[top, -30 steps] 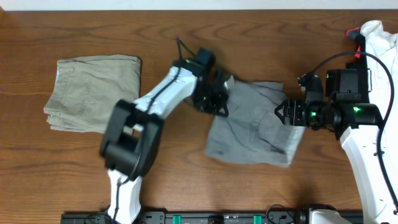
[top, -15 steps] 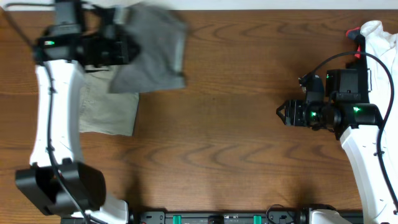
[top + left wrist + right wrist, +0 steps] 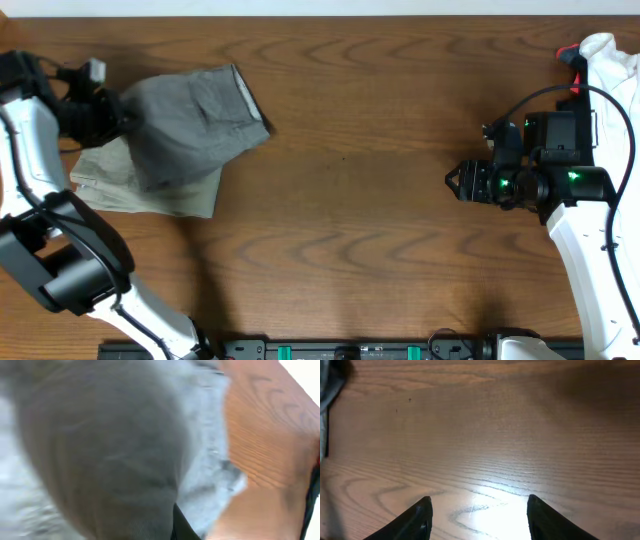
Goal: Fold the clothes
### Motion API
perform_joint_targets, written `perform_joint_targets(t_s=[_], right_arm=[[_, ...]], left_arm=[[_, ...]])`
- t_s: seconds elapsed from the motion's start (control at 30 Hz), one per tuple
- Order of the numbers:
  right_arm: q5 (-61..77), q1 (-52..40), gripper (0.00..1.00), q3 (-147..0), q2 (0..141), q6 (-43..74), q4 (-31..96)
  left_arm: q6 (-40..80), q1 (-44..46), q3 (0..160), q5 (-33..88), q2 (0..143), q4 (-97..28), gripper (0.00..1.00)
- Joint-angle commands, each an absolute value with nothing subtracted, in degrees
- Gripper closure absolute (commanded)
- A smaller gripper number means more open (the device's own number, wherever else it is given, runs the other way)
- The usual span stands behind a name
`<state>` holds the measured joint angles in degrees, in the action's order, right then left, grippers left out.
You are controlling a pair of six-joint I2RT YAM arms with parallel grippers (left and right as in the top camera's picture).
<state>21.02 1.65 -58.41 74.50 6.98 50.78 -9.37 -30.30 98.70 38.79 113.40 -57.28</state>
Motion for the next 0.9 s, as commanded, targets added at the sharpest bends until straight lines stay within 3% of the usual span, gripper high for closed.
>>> perform_joint_targets(t_s=[0.0,0.2,0.43,0.47,0.53,0.67,0.87], right_arm=[[21.2,2.1,0.40,-58.8,73.9,7.7,50.7],[21.2,2.1,0.39,-58.8,73.9,7.7,50.1],[21.2,2.1,0.38,-58.8,73.9,7.7,50.1],[21.2,2.1,0.37,-58.8,73.9,7.7,50.0],[21.2,2.1,0.37,-58.8,73.9,7.7,49.9],[21.2,2.1,0.37,-58.8,73.9,7.7,49.9],[21.2,2.1,0.36,-58.8,73.9,7.7,49.9]], left_arm=[[-10.7,-33.6,98.6,36.0,113.4,-57.7,0.91],[-7.6,-38.0,98.6,35.3,113.4,-57.8,0.72],[-4.4,-39.8,98.6,35.4,110.5,-58.3,0.77],[-4.4,-39.8,98.6,35.4,109.8,-58.5,0.74],[-4.4,-39.7,98.6,35.4,109.0,-59.1,0.56],[-4.4,-39.7,98.4,35.3,109.0,-60.1,0.37],[-4.4,-39.2,94.9,35.3,109.1,-61.2,0.30]])
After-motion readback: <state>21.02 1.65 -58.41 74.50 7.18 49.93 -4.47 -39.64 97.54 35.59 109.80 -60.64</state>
